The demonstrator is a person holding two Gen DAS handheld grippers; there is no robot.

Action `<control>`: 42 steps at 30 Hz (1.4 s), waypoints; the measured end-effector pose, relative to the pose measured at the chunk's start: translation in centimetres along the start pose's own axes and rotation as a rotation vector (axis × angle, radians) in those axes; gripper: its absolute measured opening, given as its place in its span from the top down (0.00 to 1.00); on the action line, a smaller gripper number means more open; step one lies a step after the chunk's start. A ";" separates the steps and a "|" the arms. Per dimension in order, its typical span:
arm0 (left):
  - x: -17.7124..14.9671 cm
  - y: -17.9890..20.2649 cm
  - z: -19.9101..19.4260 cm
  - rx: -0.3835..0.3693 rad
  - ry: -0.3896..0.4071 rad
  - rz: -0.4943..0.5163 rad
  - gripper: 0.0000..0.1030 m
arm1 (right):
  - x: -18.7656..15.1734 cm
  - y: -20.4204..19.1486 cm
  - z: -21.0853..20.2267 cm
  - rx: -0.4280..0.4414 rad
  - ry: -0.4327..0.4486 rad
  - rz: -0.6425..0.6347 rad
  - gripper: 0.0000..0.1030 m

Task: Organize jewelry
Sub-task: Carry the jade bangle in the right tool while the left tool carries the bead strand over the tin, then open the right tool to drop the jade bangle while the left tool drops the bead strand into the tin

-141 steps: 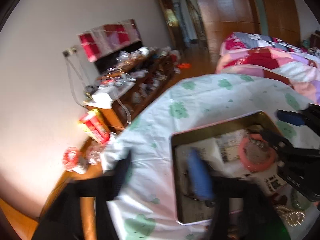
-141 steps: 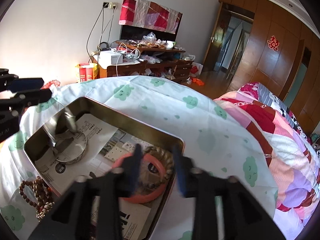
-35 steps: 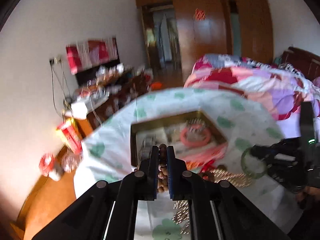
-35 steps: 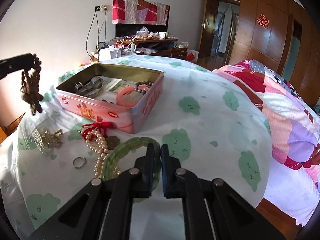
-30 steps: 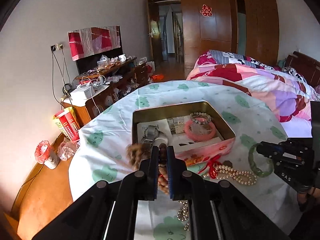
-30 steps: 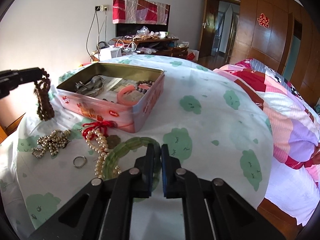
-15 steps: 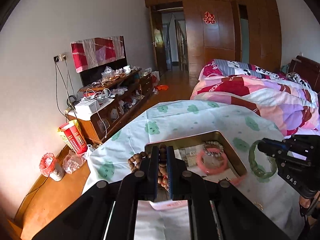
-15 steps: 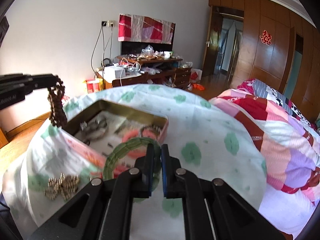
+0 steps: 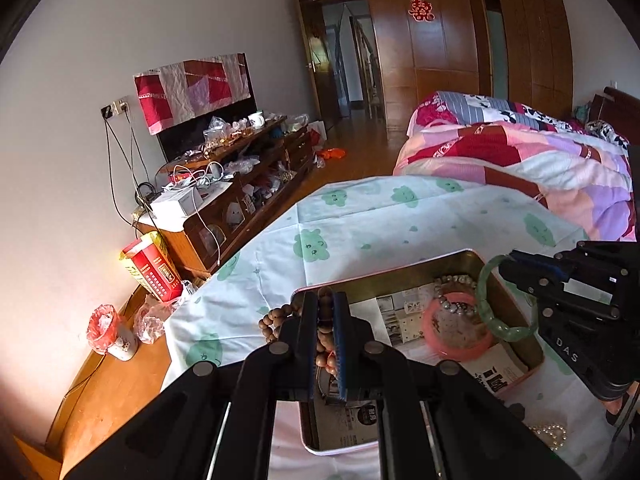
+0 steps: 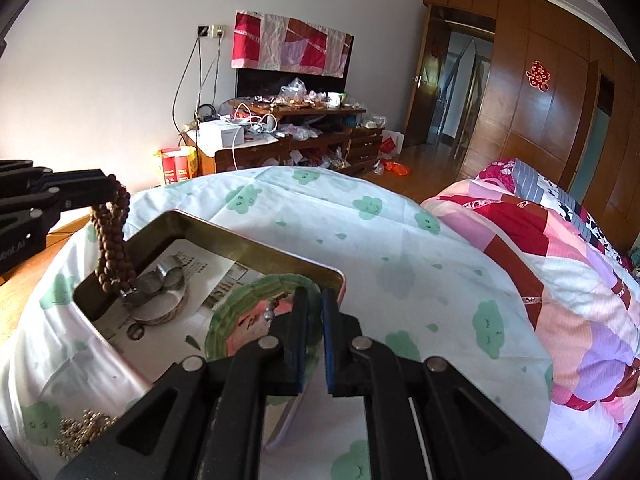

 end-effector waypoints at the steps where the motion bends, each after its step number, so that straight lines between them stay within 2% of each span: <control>1: -0.1 0.1 0.3 -0.001 -0.006 0.000 0.94 | 0.1 0.0 0.2 -0.001 -0.004 0.000 0.92; 22: -1.0 0.6 2.7 0.002 -0.055 0.031 0.93 | -0.2 -1.4 2.0 -0.011 -0.037 -0.033 0.92; 25: -1.2 0.6 2.9 0.019 -0.061 0.039 0.92 | -0.3 -1.4 2.2 -0.010 -0.043 -0.034 0.92; 27: -1.6 0.4 3.4 0.065 -0.090 0.050 0.80 | -0.4 -1.5 2.3 -0.003 -0.051 -0.036 0.89; 28: -1.8 0.1 3.4 0.089 -0.093 0.051 0.59 | -0.5 -1.6 2.4 0.006 -0.053 -0.037 0.86; 29: -1.9 -0.2 3.1 0.108 -0.084 0.048 0.35 | -0.6 -1.6 2.4 0.006 -0.056 -0.038 0.74; 30: -2.0 -0.6 2.5 0.131 -0.060 0.038 0.28 | -0.8 -1.6 2.4 0.002 -0.055 -0.037 0.60; 31: -2.1 -0.9 2.0 0.142 -0.040 0.033 0.22 | -0.9 -1.5 2.2 0.003 -0.051 -0.033 0.56; 35: -3.5 -2.0 0.9 0.142 -0.040 0.003 0.22 | -1.5 -0.9 1.4 -0.003 -0.051 -0.003 0.55; 42: -8.3 -3.9 -0.8 0.175 -0.098 -0.075 0.22 | -3.5 0.0 -1.0 -0.003 -0.050 0.036 0.47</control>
Point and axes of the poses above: each gripper's, at about its wrist camera, not at the fingertips, and z roughly the way its jaws point, y to its right, x to its top, the point moved 8 cm from there along z, roughly the way its jaws point, and after that the axes turned 4 degrees about -y, right-handed, at the moved point
